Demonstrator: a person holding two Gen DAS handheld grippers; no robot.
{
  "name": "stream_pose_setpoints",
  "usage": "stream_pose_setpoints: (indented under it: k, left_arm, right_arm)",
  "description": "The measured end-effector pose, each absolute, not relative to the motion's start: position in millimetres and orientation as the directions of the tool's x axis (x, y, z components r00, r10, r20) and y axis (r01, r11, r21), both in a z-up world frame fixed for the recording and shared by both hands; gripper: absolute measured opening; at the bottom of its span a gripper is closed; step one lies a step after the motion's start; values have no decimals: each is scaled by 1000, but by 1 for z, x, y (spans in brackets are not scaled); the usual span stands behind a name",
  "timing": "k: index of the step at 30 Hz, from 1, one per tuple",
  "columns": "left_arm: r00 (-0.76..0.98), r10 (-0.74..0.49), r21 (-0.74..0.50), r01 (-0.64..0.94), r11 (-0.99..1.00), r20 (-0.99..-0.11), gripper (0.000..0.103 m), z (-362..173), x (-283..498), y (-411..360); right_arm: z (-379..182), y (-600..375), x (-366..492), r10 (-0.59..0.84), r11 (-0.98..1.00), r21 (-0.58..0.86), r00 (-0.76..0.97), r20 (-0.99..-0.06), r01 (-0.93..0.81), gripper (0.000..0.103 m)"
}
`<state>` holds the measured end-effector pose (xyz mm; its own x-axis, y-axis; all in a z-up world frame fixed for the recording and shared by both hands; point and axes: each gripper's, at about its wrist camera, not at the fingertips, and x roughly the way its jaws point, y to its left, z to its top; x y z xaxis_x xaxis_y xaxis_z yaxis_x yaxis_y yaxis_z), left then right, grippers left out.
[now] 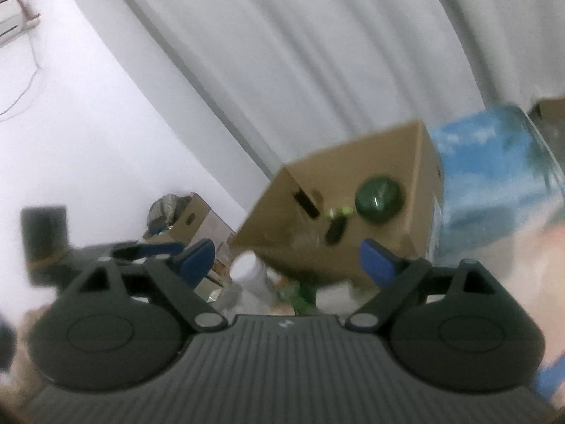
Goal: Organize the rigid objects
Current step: 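Withdraw the right gripper and move it to the gold-lidded jar, then close the right gripper on the gold-lidded dark jar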
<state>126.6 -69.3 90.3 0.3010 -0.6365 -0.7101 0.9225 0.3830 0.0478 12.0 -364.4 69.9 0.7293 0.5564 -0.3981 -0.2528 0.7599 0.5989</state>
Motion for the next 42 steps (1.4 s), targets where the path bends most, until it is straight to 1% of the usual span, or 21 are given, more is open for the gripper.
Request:
stream_pose_setpoints:
  k: [7, 13, 18, 21, 24, 29, 35, 37, 42]
  left_arm:
    - [350, -622, 77, 903, 422, -701, 92, 33, 118, -38]
    - [347, -606, 111, 913, 392, -716, 92, -12, 116, -47]
    - [337, -617, 130, 926, 356, -712, 90, -30, 116, -57]
    - [339, -615, 145, 928, 343, -712, 89, -39, 120, -63]
    - [332, -620, 143, 931, 335, -711, 83, -46, 124, -67]
    - [305, -623, 131, 942, 309, -721, 81, -58, 131, -73]
    - [288, -629, 123, 948, 294, -722, 80, -66, 137, -77]
    - [276, -627, 111, 951, 290, -729, 73, -68, 140, -80]
    - [259, -621, 97, 954, 283, -740, 64, -74, 145, -82]
  right_arm:
    - [18, -323, 12, 585, 742, 639, 660, -472, -201, 90]
    - [-13, -281, 20, 615, 741, 640, 590, -524, -204, 90]
    - [-25, -247, 28, 628, 749, 620, 548, -553, -232, 88]
    - [-29, -231, 36, 620, 766, 589, 539, -570, -258, 83]
    - [-32, -221, 44, 596, 791, 548, 542, -592, -272, 76]
    - [-41, -211, 56, 573, 813, 516, 530, -625, -270, 67]
    - [-49, -201, 66, 554, 828, 490, 526, -645, -272, 62]
    - [-51, -200, 69, 553, 830, 487, 523, -649, -273, 61]
    - [-55, -198, 76, 555, 828, 493, 513, -654, -267, 55]
